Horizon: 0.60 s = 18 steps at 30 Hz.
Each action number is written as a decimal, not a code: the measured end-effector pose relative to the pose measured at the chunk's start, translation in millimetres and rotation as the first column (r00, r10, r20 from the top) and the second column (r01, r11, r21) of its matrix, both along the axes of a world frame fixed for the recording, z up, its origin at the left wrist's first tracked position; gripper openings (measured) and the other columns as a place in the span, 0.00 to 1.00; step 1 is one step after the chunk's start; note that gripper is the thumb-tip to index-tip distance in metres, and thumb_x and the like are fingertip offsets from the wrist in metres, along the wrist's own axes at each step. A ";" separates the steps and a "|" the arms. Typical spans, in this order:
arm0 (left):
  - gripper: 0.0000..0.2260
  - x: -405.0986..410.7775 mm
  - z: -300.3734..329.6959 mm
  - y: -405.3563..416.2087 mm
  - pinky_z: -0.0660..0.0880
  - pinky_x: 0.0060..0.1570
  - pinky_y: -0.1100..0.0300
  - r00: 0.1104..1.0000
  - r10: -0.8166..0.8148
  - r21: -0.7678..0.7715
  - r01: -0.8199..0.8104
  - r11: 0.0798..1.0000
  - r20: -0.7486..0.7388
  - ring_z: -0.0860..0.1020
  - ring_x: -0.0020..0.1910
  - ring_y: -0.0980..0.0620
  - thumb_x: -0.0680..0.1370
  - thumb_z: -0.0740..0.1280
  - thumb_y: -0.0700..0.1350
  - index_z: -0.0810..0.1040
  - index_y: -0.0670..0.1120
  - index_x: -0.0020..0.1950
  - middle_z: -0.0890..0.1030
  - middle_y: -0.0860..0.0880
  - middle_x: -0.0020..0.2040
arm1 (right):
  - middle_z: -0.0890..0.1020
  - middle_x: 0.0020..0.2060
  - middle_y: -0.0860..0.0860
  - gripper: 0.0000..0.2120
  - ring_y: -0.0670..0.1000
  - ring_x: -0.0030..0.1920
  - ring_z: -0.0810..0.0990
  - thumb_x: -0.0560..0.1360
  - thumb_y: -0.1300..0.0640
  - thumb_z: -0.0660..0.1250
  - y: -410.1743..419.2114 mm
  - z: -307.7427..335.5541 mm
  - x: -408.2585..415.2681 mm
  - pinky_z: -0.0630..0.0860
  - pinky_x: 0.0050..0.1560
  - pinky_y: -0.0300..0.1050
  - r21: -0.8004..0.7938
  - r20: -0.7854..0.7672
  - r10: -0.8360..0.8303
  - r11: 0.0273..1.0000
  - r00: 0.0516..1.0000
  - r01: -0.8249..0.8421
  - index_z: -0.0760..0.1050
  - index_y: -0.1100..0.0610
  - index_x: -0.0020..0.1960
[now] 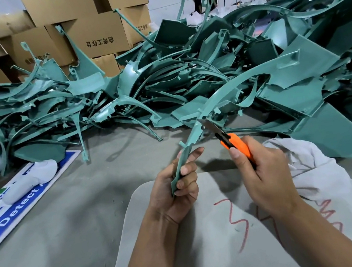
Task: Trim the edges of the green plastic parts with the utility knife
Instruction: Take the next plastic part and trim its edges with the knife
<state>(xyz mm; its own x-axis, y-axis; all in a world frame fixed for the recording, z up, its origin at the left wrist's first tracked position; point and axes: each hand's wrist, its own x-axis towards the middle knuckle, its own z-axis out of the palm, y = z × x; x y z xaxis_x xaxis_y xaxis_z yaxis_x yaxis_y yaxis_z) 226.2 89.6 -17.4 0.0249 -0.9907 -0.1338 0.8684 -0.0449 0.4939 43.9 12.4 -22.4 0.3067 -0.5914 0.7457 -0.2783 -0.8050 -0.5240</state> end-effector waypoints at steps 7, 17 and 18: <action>0.19 1.1 -2.5 -0.4 0.64 0.16 0.69 1.000 0.012 0.034 -0.012 0.999 0.027 0.69 0.19 0.58 0.85 0.49 0.40 0.67 0.35 0.72 0.72 0.49 0.30 | 0.67 0.26 0.42 0.14 0.49 0.27 0.70 0.85 0.47 0.60 -2.2 0.6 0.7 0.60 0.28 0.36 -0.025 -0.035 0.016 1.000 0.999 -0.017 0.65 0.47 0.42; 0.21 -1.3 -2.4 1.2 0.63 0.17 0.70 1.000 -0.008 0.032 0.008 0.999 -0.009 0.69 0.19 0.57 0.82 0.50 0.40 0.67 0.34 0.73 0.72 0.49 0.30 | 0.66 0.27 0.43 0.15 0.47 0.27 0.68 0.85 0.47 0.60 -4.2 0.6 -2.5 0.66 0.27 0.48 -0.061 -0.029 -0.035 0.998 0.999 0.033 0.65 0.51 0.41; 0.22 -1.5 -1.8 1.1 0.64 0.17 0.69 1.000 -0.004 0.025 0.005 1.000 -0.011 0.69 0.19 0.57 0.81 0.51 0.39 0.66 0.34 0.74 0.72 0.49 0.30 | 0.66 0.27 0.43 0.15 0.48 0.27 0.68 0.84 0.47 0.60 -3.5 1.4 -2.7 0.67 0.27 0.50 -0.083 -0.021 -0.081 0.993 0.997 0.079 0.65 0.51 0.41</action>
